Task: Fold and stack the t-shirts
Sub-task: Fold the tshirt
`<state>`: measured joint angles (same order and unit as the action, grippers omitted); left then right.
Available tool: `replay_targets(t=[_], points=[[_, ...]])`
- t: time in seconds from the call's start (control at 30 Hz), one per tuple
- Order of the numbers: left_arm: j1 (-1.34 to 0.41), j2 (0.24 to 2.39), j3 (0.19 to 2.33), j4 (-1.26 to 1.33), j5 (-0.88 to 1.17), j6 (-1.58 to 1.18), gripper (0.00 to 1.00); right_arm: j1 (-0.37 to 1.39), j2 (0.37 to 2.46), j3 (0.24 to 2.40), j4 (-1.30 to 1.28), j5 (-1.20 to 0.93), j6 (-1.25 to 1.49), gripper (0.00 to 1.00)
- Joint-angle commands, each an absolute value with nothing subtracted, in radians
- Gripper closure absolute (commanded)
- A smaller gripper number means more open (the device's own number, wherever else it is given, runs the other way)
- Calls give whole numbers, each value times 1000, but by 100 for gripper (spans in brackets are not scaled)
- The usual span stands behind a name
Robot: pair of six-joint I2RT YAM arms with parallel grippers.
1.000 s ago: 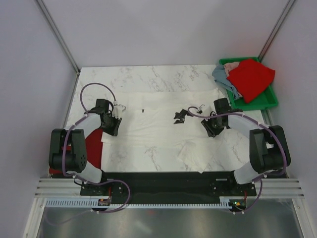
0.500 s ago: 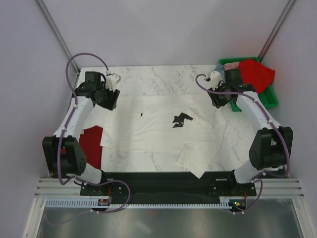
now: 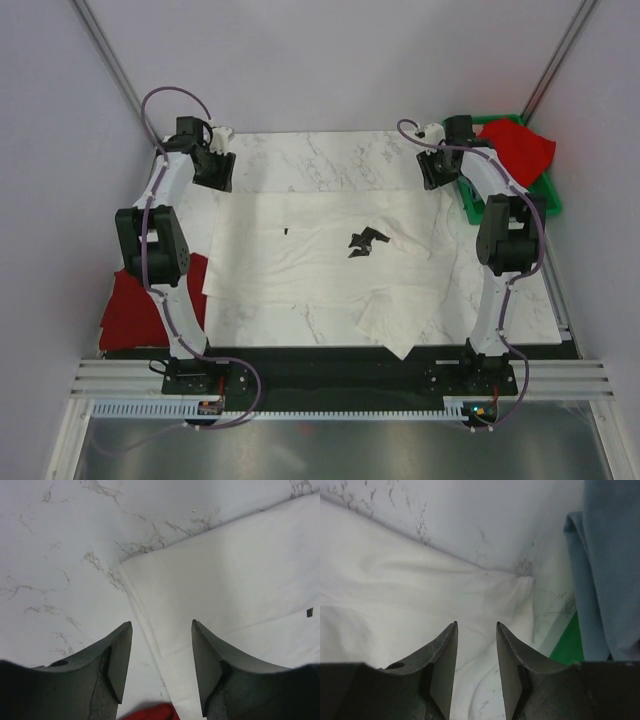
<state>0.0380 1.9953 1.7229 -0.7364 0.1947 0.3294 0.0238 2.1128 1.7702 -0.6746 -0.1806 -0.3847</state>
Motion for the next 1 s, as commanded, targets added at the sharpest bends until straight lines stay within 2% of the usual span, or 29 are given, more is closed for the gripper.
replay_targets(t=[0.0, 0.23, 0.57, 0.97], points=[[51, 2045, 1827, -742, 204, 285, 42, 17, 2164, 1893, -666, -163, -353, 55], [61, 2144, 1908, -744, 199, 293, 41, 11, 2264, 1985, -666, -132, -360, 55], [61, 2236, 1967, -749, 212, 304, 37, -35, 2325, 1997, -664, -118, -362, 55], [61, 2292, 1973, -752, 176, 330, 39, -49, 2398, 2048, -667, -159, -347, 54]])
